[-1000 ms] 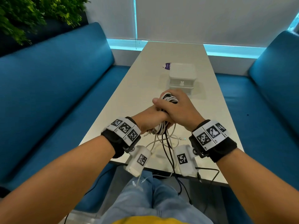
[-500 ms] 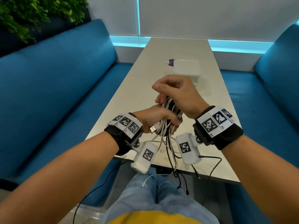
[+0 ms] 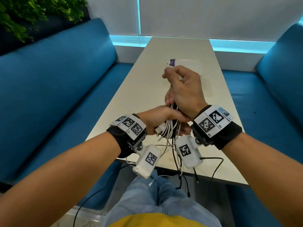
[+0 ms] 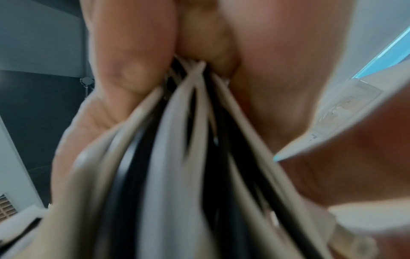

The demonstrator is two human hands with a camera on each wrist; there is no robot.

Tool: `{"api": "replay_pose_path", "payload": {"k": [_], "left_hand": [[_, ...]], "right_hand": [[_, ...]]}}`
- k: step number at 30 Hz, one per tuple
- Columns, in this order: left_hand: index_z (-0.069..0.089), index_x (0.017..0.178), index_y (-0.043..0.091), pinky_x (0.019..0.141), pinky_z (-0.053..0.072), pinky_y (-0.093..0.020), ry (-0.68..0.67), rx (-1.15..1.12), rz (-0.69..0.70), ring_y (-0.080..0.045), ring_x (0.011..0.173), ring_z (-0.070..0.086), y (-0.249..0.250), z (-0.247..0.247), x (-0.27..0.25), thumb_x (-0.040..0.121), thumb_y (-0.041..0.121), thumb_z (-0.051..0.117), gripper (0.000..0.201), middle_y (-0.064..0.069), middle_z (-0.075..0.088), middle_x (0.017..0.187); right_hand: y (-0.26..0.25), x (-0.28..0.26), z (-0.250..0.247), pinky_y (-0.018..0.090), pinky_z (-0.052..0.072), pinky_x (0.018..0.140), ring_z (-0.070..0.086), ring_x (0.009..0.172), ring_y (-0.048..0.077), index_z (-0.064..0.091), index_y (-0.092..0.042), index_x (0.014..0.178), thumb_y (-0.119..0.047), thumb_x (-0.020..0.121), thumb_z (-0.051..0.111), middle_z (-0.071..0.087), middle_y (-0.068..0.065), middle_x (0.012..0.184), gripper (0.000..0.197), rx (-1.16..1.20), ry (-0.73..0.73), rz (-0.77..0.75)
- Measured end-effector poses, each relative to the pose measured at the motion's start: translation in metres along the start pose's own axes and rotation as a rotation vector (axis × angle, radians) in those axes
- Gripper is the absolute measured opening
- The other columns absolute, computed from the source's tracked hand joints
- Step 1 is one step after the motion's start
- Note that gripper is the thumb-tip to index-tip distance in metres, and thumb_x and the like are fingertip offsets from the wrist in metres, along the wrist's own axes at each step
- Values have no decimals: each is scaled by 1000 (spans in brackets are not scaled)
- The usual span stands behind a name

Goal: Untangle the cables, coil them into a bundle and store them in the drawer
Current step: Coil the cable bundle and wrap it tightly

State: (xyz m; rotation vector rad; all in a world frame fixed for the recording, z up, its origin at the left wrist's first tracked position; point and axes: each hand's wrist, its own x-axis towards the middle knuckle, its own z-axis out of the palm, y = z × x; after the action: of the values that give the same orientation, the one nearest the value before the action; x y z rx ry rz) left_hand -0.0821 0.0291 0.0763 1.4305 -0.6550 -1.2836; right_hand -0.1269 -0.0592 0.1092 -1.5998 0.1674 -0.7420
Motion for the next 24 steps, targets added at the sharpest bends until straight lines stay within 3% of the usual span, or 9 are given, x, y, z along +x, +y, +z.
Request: {"api": "replay_pose_path", "payload": {"k": [2,5,7,11,14,16,18,21,24], "left_hand": [[68,93,-1,97,51,-45,14,10,3,-28,82,68,2,3,0,68,9,66,27,-24,66,97],[66,77,-1,62,59,-28,10,49,-4,-19,61,67,3,4,1,82,-2,59,9,-14,65,68],[67,56,10,51,52,-24,4,92,-6,-20,59,65,2,2,5,88,-3,52,37,-6,56,52],[72,64,10,89,51,-44,3,2,3,-22,55,59,3,-4,3,81,6,57,23,-4,49,48],[63,78,4,78,52,-34,86,-152,47,-20,50,54,4,-16,3,92,9,48,22,-2,47,47],[63,70,8,61,50,-27,144,-286,102,-17,49,53,8,-27,2,93,18,46,31,-1,47,47],[62,62,12,56,45,-27,192,-393,155,-14,52,51,15,-33,1,90,26,50,34,2,48,51],[53,69,14,62,48,-28,266,-546,188,-14,53,54,21,-34,0,90,30,54,27,2,50,55],[51,72,14,75,51,-31,346,-600,234,-16,59,61,19,-39,2,98,32,49,32,0,59,64]], "right_hand": [[0,0,1,27,40,40,44,29,22,58,-7,83,-29,99,51,43,-2,33,28,-5,36,5],[0,-1,0,28,40,42,42,32,25,57,-7,84,-41,101,41,40,3,33,41,21,81,30],[0,-3,-1,27,42,45,43,37,26,58,-4,91,-48,102,31,41,5,36,53,64,80,68],[2,1,-8,31,49,66,60,65,21,55,-21,120,-58,99,17,57,8,65,57,58,-4,157],[15,3,-19,39,47,90,62,101,19,41,-38,133,-62,97,15,59,9,101,51,47,-63,253],[26,-7,-22,35,48,85,62,95,13,33,-33,141,-60,97,23,58,4,104,52,33,-171,316],[37,-26,-14,23,48,75,63,82,1,30,-31,140,-49,97,42,58,-5,102,48,-51,-332,355],[50,-36,-6,22,52,86,64,103,7,33,-26,135,-18,86,70,60,0,122,61,-119,-437,351],[52,-34,-7,36,58,78,69,72,20,46,-12,126,-6,88,66,68,6,82,44,-119,-421,421]]}}
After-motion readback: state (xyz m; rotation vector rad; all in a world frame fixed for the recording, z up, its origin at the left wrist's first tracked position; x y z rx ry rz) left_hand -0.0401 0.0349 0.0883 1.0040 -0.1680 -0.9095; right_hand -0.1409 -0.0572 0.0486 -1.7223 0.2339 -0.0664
